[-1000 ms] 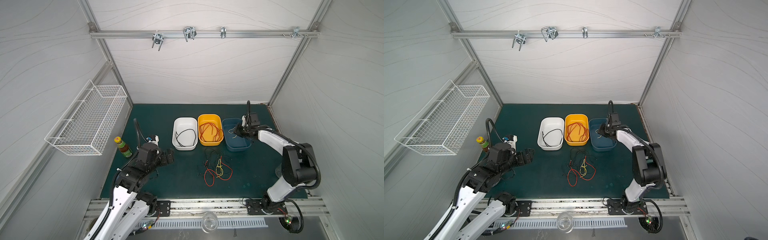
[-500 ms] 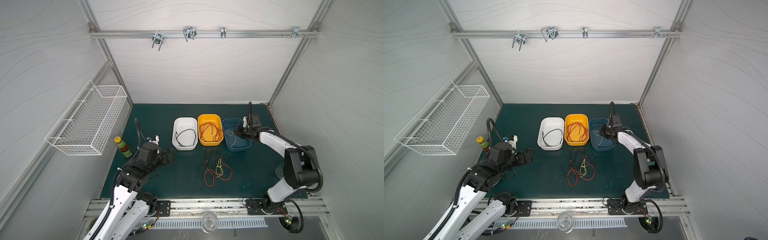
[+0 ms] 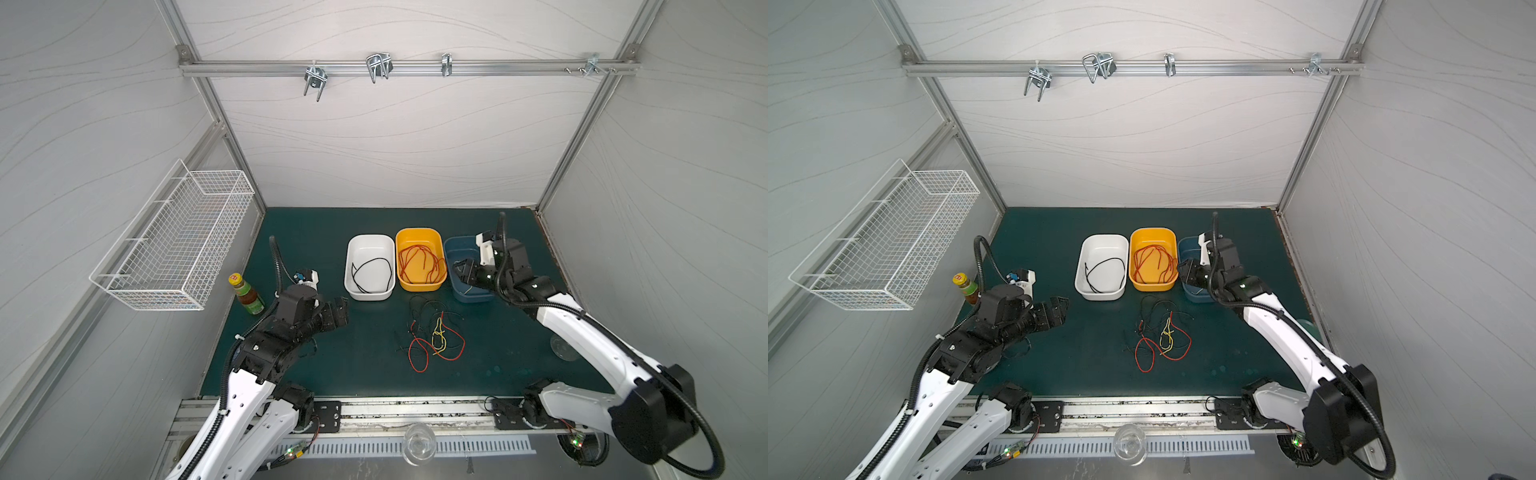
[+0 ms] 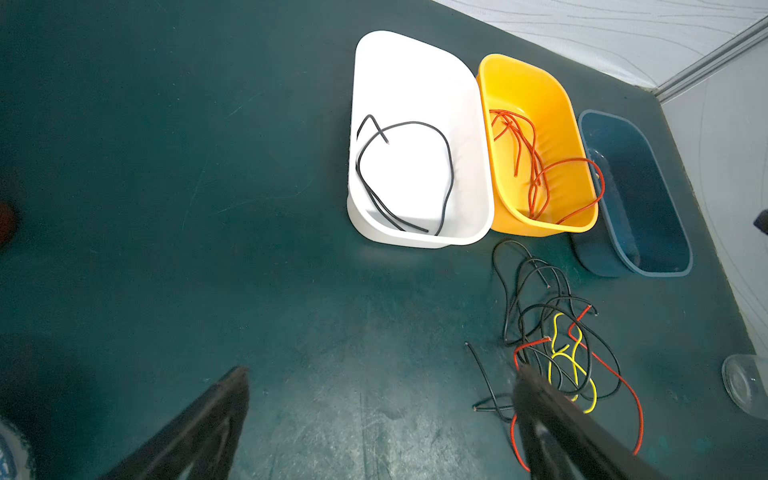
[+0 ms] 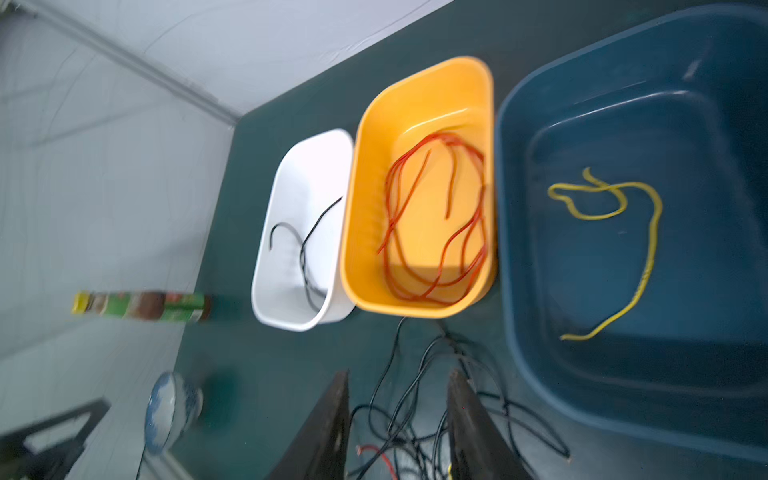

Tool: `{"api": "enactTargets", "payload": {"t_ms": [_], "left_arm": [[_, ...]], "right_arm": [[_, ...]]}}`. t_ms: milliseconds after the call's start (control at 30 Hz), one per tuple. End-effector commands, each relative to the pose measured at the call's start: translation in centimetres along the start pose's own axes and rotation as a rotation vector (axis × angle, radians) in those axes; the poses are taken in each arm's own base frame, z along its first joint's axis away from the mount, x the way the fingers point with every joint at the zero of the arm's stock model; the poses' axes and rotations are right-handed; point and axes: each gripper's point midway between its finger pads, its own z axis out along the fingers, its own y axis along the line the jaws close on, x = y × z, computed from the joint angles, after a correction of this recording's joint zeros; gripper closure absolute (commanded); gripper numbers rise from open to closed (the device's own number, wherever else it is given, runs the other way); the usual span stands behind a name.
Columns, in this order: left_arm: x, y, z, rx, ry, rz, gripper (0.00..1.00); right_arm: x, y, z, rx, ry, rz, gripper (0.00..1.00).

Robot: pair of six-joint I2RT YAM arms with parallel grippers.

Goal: Untangle the cables
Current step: 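Move the right gripper back toward the wire tangle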

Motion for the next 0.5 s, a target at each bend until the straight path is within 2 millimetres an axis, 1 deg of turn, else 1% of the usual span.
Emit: {"api": "enactTargets", "payload": {"t_ms": [0,167,333,467], "left_arm": [[-1.3,-0.8,-0.4,0.031,-0.048,-0.008,0.00],[-1.3,-0.8,-0.4,0.030,-0.048,-0.008,0.00],[-1.3,-0.7,-0.4,0.028,-0.048,-0.008,0.00],[-1.3,-0.7,-0.3,0.027,-0.045,-0.008,0.00]], "right_arm": [[3.0,1.7,-0.4,-0.062,0.046,-0.027,0.58],[7.7,4.5,0.0,-0.136,0.114,-0.098,0.55],[11.3,5.0,1.5,-0.119,0.188,-0.146,0.54],[12.9,4.7,2.8,-0.082,0.218,-0.173,0.52]]}}
